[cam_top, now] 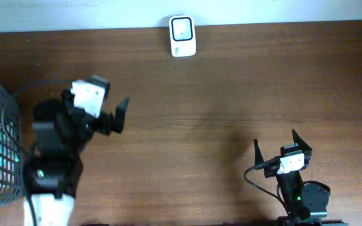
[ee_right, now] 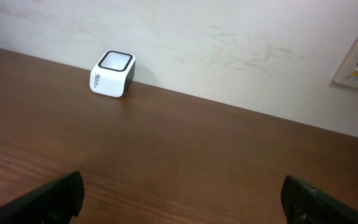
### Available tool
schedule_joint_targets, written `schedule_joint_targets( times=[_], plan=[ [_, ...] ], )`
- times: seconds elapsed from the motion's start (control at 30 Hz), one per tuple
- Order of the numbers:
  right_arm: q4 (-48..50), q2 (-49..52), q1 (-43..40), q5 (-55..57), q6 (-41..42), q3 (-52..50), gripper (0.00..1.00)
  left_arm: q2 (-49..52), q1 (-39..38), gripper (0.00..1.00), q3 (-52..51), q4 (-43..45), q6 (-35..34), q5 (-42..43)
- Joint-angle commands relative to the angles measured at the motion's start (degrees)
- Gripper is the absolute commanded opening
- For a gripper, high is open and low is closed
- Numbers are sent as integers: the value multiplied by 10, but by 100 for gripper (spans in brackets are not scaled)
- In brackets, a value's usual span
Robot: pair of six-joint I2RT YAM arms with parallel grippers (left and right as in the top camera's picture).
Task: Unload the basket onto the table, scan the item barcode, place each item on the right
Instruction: 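Reach the left gripper into the basket and grasp the mint-green sachet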
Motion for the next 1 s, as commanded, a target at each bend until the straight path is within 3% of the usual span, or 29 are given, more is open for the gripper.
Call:
schedule_joint_targets(
  times=[0.0,0.17,0.27,0.33,0.43,0.5,0.6,0.67,0.7,0.73,0.8,0.97],
  plan=[
    [-3,-3,4,-5,4,-3,98,95,0,99,141,-70,-3,16],
    [-3,-3,4,-5,4,-3,98,135,0,99,173,-62,-3,93],
    [-3,-3,4,-5,4,-3,98,135,23,99,214,-70,-45,48],
    [-3,-3,4,-5,4,-3,98,136,73,100,278,-115,-106,-9],
    [-3,-3,4,-5,4,-3,98,137,187,88,371,-188,-192,-76],
    [-3,-3,4,-5,4,-3,98,137,270,93,396,-218,-222,-106],
    [-3,-3,4,-5,4,-3,98,143,387,89,396,-261,-287,-151],
    [-3,-3,4,-5,4,-3,99,153,442,88,396,-273,-288,-153],
    [-3,-3,4,-5,4,-3,98,161,469,98,396,-282,-289,-160],
    [-3,-3,4,-5,4,-3,98,176,497,100,396,-290,-289,-161],
    [-3,-3,4,-5,4,-3,98,220,551,100,396,-315,-289,-155],
    [-3,-3,4,-5,4,-3,98,359,593,97,396,-347,-194,-69]
  ],
)
